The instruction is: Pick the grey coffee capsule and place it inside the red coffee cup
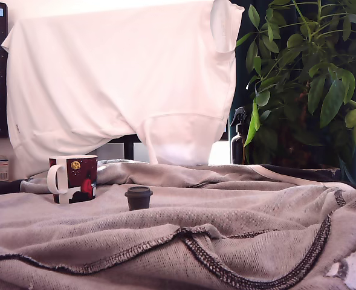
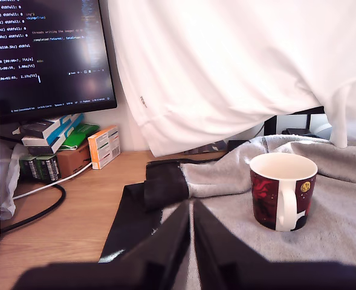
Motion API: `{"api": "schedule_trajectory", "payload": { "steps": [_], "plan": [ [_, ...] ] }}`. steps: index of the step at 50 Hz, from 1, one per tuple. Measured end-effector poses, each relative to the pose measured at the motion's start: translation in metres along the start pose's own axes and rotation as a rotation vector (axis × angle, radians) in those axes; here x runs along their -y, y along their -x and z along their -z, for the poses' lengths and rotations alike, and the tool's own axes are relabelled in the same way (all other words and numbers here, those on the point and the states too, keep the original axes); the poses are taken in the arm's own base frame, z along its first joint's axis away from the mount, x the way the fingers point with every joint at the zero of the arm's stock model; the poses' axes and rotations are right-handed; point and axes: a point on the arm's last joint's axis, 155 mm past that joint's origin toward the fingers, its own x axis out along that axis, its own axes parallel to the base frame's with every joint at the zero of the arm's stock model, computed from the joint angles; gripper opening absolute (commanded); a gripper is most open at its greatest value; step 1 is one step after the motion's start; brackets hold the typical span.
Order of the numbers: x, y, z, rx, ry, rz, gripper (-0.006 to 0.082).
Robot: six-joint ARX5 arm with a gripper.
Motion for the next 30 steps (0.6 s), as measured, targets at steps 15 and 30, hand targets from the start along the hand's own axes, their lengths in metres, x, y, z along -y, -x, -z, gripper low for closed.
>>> {"api": "schedule_trajectory", "payload": {
  "steps": [15,30],
  "plan": [
    [0.046,0.004,0.009,-0.042,0.169,0.222,-0.0019],
    [0.093,0.024,-0.035,0.078,0.303,0.513,-0.0019]
  ]
}}
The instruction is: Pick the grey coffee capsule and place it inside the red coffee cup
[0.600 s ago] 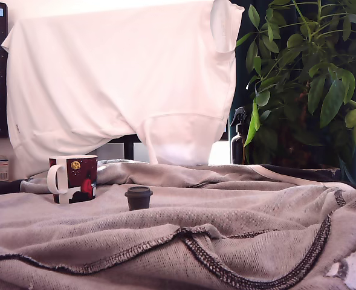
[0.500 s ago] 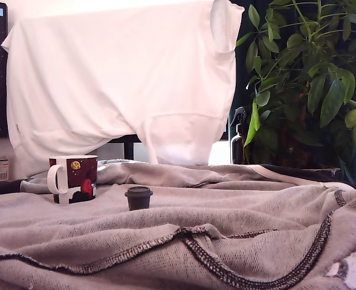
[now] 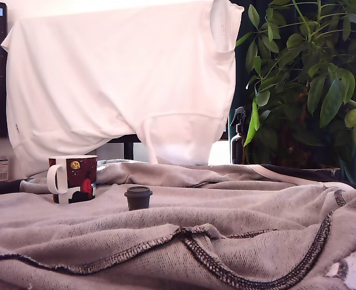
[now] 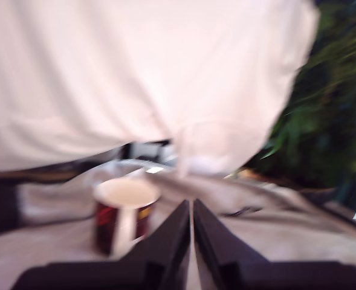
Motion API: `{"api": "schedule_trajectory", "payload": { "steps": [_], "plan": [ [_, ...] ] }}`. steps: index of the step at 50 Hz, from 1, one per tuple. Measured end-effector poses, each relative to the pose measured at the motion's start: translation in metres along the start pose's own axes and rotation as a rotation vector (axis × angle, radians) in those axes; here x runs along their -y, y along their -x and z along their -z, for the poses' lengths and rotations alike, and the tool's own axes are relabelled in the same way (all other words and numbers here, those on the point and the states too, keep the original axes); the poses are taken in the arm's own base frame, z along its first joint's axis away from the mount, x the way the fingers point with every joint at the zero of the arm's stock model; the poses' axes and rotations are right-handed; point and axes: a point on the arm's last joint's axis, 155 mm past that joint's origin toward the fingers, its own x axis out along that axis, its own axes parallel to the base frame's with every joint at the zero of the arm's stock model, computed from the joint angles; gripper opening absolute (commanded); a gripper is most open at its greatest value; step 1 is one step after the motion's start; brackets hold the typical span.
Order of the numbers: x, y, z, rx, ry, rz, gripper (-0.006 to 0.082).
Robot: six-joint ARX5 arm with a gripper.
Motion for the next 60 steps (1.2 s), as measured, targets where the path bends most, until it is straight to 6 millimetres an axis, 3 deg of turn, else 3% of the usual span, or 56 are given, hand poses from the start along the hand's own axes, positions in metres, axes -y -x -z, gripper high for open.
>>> {"api": "schedule_trajectory", "payload": {
  "steps": [5,17,19,24,26,28,39,54,60],
  "plan": [
    [0.012,-0.003,0.002,-0.015,0.022,0.060,-0.0019],
    [0.029,-0.016,0.035,-0.153,0.078,0.145,0.0006],
    [0.031,-0.018,0.040,-0.171,0.074,0.157,0.0113],
    [0.035,-0.024,0.052,-0.201,-0.008,0.174,0.0609],
    [0.035,-0.027,0.056,-0.209,-0.040,0.171,0.0719],
    [0.033,-0.029,0.063,-0.230,-0.060,0.158,0.0767],
    [0.027,-0.035,0.112,-0.402,-0.129,0.141,0.0772],
    [0.038,-0.076,0.125,-0.481,-0.169,0.187,0.0772],
    [0.038,-0.090,0.142,-0.536,-0.197,0.203,0.0772]
  ]
}}
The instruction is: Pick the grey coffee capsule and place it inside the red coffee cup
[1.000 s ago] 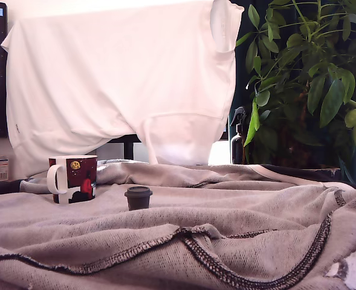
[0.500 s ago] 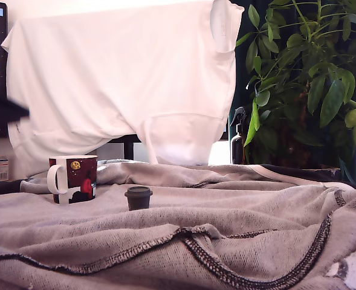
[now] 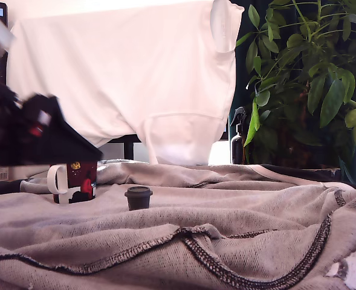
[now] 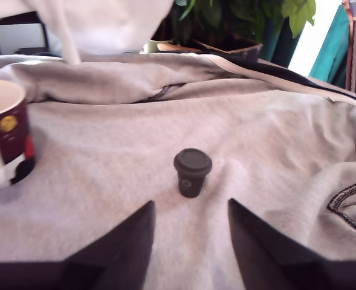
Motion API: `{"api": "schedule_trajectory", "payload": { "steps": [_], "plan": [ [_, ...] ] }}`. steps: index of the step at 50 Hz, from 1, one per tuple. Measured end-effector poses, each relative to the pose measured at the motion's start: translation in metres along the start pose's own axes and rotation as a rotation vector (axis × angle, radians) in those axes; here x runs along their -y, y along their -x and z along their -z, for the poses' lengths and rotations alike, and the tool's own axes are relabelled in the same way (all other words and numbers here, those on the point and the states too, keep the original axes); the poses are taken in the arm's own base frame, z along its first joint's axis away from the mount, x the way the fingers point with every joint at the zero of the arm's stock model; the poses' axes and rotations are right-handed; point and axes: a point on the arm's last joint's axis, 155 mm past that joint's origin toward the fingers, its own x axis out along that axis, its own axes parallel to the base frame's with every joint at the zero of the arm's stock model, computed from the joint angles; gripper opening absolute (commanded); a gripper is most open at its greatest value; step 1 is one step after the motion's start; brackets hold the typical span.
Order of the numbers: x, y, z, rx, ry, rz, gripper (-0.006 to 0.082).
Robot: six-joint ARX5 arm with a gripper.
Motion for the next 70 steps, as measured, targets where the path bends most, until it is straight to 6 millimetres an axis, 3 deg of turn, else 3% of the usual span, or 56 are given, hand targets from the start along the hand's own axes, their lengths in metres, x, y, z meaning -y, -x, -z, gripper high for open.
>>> {"api": "schedule_trajectory", "payload": {
  "steps": [7,22,45,59,70],
  "plan": [
    [0.001,-0.022,0.013,-0.068,-0.004,0.028,0.0772],
    [0.005,-0.057,0.011,-0.103,0.001,0.091,0.0771],
    [0.003,-0.089,0.022,-0.149,0.016,0.122,0.0767],
    [0.003,-0.095,0.021,-0.168,0.021,0.125,0.0464],
    [0.004,-0.094,0.030,-0.200,0.031,0.127,0.0350]
  ]
}}
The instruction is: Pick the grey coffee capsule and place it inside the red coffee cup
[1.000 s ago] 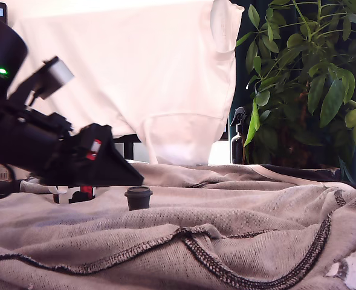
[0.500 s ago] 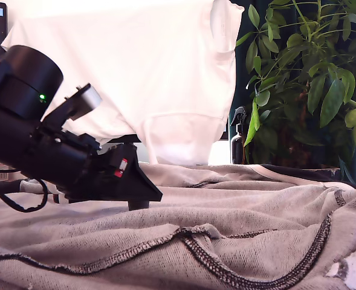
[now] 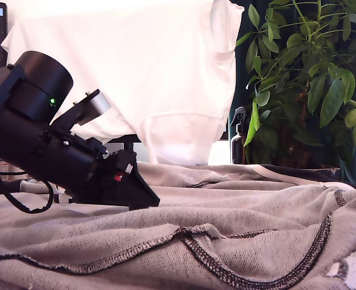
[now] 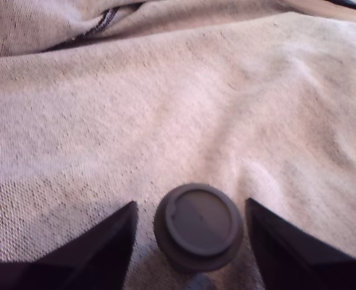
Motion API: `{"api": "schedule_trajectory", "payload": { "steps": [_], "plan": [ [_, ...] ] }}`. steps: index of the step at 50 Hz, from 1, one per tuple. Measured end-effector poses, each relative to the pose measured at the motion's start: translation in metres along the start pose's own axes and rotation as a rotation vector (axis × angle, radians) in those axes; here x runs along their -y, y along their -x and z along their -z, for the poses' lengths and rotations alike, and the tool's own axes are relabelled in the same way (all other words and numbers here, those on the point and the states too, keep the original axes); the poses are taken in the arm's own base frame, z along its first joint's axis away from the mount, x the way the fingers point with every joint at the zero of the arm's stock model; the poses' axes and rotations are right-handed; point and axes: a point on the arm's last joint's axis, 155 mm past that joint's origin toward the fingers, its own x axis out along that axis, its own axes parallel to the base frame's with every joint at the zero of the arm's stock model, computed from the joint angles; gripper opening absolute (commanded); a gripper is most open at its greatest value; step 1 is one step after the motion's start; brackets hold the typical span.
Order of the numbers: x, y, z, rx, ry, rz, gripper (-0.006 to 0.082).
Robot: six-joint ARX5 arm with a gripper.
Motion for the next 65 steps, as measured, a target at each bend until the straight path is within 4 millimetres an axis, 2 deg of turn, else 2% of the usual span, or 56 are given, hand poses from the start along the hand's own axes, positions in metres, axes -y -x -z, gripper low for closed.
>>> {"api": "schedule_trajectory", "payload": {
  "steps": [8,16,23,29,35,42,52,56,65],
  "plan": [
    [0.000,0.000,0.000,-0.001,0.000,0.000,0.0269],
    [0.000,-0.001,-0.005,0.012,-0.005,0.000,0.0268],
    [-0.003,-0.003,-0.024,0.054,-0.021,-0.004,0.0269],
    [-0.014,-0.002,-0.045,0.097,-0.027,-0.024,0.0269],
    [-0.036,0.003,-0.067,0.147,-0.029,-0.067,0.0269],
    [-0.078,0.018,-0.092,0.207,-0.018,-0.150,0.0269],
    [-0.130,0.044,-0.112,0.263,0.005,-0.254,0.0269],
    [-0.142,0.051,-0.116,0.275,0.017,-0.280,0.0269],
    [-0.155,0.069,-0.115,0.259,0.046,-0.315,0.0269]
  ]
}}
